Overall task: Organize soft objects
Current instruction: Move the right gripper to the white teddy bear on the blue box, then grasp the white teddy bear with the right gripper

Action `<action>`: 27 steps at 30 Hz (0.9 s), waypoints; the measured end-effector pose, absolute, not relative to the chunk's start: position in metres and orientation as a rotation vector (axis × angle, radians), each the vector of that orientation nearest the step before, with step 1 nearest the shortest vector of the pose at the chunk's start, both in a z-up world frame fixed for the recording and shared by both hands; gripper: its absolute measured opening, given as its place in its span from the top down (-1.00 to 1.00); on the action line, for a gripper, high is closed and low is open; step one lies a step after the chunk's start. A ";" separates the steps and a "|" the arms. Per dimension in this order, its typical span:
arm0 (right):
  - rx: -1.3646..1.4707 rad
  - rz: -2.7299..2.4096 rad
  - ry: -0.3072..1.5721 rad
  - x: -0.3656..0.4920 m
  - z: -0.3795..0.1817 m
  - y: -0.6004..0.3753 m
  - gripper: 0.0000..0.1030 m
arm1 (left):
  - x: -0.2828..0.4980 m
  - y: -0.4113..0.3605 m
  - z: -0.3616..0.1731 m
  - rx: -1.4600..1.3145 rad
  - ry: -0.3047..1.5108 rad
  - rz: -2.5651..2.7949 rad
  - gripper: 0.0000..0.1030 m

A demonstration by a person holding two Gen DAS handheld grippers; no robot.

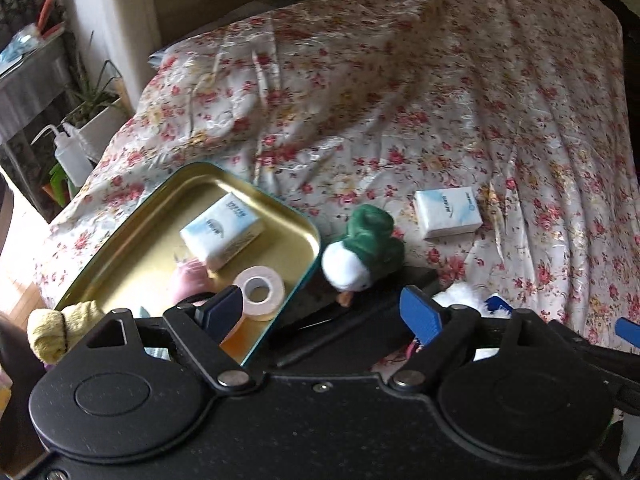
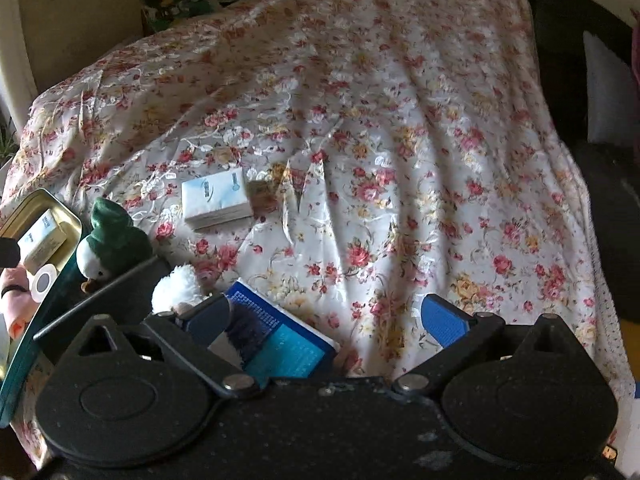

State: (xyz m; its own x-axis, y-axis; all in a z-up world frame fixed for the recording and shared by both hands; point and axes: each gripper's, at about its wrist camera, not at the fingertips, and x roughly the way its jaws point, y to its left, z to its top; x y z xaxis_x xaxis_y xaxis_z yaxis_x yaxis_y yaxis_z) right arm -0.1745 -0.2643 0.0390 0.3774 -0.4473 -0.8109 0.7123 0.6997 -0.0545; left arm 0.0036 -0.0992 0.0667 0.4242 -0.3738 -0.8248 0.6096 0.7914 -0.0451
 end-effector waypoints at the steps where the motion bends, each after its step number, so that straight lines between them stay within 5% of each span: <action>1: 0.346 -0.730 0.926 -0.173 0.038 -0.265 -0.99 | 0.003 -0.102 0.066 0.278 0.950 -0.627 -0.61; 14: 0.088 -0.496 1.047 -0.132 0.015 -0.212 -0.94 | 0.006 -0.113 0.062 0.234 0.987 -0.612 -0.62; 27: 0.123 -0.719 1.175 -0.084 -0.014 -0.306 -0.81 | 0.008 -0.115 0.059 0.219 1.047 -0.640 -0.62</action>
